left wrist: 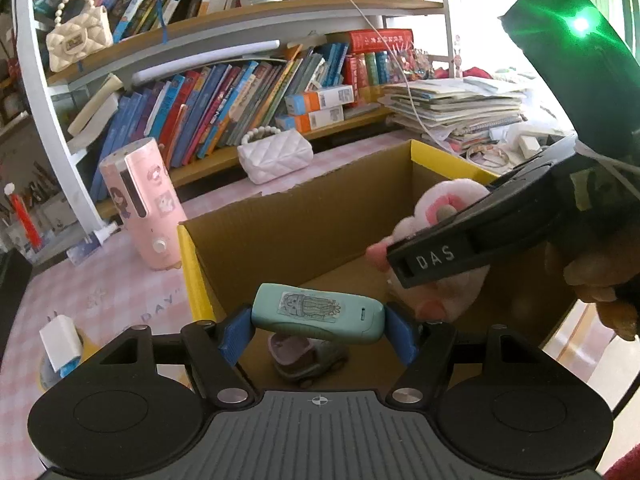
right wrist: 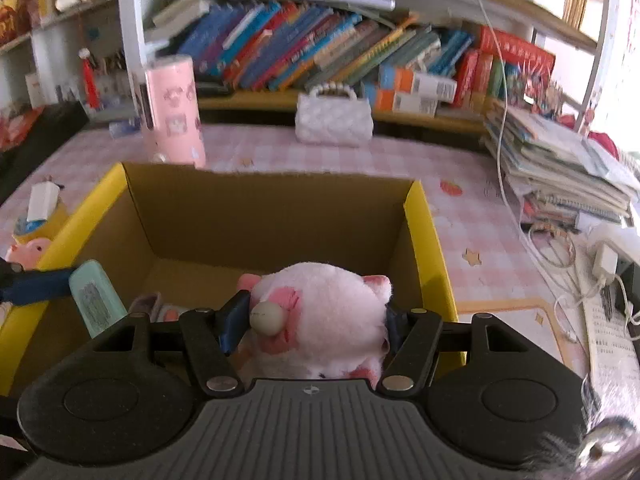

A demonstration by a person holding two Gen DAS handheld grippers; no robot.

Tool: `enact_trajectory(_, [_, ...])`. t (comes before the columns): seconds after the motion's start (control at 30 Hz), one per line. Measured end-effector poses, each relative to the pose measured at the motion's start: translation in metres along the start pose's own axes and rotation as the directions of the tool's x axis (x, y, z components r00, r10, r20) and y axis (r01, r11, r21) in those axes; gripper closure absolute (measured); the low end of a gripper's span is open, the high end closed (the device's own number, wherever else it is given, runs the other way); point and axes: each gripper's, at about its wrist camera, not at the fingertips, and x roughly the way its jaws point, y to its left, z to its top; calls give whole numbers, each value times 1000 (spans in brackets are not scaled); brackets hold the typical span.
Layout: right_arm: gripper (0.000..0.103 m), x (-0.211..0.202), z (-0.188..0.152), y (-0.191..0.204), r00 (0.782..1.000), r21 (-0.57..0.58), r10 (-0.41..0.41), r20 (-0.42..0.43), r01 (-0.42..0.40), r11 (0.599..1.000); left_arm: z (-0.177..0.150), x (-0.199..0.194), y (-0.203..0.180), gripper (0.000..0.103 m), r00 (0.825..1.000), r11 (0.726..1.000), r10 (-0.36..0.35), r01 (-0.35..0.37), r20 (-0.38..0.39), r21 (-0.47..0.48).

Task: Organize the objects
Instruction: 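Open the left tool to drop the mint-green object while the right tool releases the pig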

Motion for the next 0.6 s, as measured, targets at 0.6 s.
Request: enact_trajectory(0.6, [37, 6, 2, 7, 997, -23, -58, -59, 56, 998, 4, 8, 1, 29, 1000, 999, 6, -7, 12, 51])
